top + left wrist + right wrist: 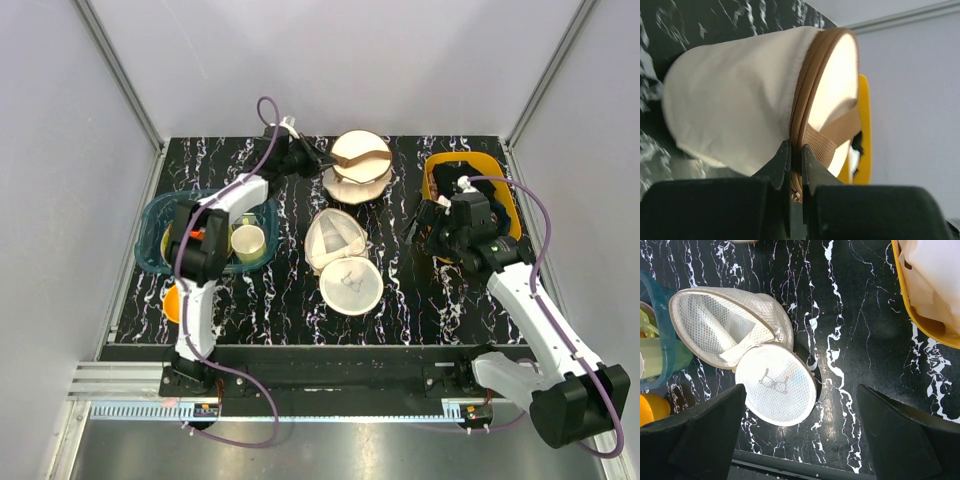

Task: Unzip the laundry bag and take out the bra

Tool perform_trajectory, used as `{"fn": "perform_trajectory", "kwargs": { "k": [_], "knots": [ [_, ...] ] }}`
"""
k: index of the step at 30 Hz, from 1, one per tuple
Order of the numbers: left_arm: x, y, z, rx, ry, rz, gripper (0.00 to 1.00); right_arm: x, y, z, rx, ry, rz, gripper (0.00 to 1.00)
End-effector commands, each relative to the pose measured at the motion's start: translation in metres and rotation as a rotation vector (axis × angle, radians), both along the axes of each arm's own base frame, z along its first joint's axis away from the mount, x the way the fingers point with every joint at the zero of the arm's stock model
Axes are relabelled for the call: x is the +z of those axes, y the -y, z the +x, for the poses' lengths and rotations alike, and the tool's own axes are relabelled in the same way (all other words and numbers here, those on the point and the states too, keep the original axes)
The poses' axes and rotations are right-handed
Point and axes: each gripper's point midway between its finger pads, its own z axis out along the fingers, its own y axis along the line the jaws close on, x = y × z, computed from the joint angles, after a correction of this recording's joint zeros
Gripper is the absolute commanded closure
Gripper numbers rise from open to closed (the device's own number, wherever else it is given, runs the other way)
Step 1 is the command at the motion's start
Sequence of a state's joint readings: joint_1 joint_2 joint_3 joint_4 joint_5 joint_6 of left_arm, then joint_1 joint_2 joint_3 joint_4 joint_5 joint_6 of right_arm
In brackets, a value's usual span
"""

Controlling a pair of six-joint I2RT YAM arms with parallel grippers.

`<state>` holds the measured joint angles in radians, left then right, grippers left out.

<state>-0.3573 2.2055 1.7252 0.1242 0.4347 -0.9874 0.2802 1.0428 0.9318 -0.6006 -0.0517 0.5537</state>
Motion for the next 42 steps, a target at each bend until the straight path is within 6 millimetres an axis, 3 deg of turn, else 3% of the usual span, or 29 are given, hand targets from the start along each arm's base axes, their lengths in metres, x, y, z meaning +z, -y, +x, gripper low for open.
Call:
{"fn": "perform_trajectory", "kwargs": {
  "k": [1, 2, 5, 7, 13, 16, 18, 24, 28, 29, 31, 32, 33, 34, 37, 42],
  "knots": [
    [0.088, 0.016, -0.054, 0.012, 0.103, -0.146, 1.00, 0.030, -0.011, 0.012, 0.064, 0.104, 0.020, 0.00],
    [0.102, 0.018, -0.065, 0.004, 0.116, -0.152, 1.00, 0.038, -0.013, 0.016, 0.074, 0.124, 0.024, 0.00],
    [0.092, 0.022, -0.087, 0.045, 0.059, -0.092, 1.00, 0.050, -0.018, 0.026, 0.091, 0.158, 0.028, 0.00],
    [0.105, 0.019, -0.097, 0.094, 0.064, -0.071, 1.00, 0.058, -0.021, 0.031, 0.090, 0.177, 0.049, 0.00],
    [0.131, 0.032, -0.124, 0.091, 0.035, -0.113, 1.00, 0.112, -0.057, 0.031, 0.201, 0.259, 0.179, 0.01],
    [0.127, 0.044, -0.137, 0.105, -0.014, -0.076, 1.00, 0.126, -0.071, 0.028, 0.204, 0.288, 0.207, 0.02],
    [0.114, 0.048, -0.144, 0.125, -0.062, -0.015, 1.00, 0.123, -0.077, 0.025, 0.196, 0.286, 0.216, 0.03],
    [0.116, 0.059, -0.152, 0.107, -0.093, -0.027, 1.00, 0.092, -0.074, 0.021, 0.143, 0.231, 0.202, 0.08],
    [0.125, 0.063, -0.165, 0.056, -0.098, -0.071, 1.00, 0.075, -0.071, 0.021, 0.105, 0.189, 0.193, 0.32],
    [0.119, 0.060, -0.169, 0.063, -0.104, -0.062, 1.00, 0.071, -0.068, 0.021, 0.091, 0.178, 0.187, 0.40],
    [0.128, 0.054, -0.174, 0.069, -0.078, -0.071, 1.00, 0.066, -0.060, 0.025, 0.036, 0.172, 0.166, 0.43],
    [0.120, 0.051, -0.178, 0.061, -0.076, -0.057, 1.00, 0.063, -0.056, 0.026, 0.000, 0.163, 0.164, 0.41],
    [0.137, 0.051, -0.180, 0.041, -0.014, -0.087, 1.00, 0.062, -0.050, 0.027, -0.042, 0.161, 0.158, 0.35],
    [0.138, 0.051, -0.182, 0.027, 0.013, -0.085, 1.00, 0.060, -0.043, 0.029, -0.084, 0.168, 0.143, 0.19],
    [0.139, 0.054, -0.190, -0.017, 0.048, -0.142, 1.00, 0.058, -0.037, 0.030, -0.142, 0.169, 0.162, 0.01],
    [0.130, 0.061, -0.199, -0.080, 0.041, -0.154, 1.00, 0.052, -0.045, 0.041, -0.202, 0.127, 0.237, 0.00]
  ]
}}
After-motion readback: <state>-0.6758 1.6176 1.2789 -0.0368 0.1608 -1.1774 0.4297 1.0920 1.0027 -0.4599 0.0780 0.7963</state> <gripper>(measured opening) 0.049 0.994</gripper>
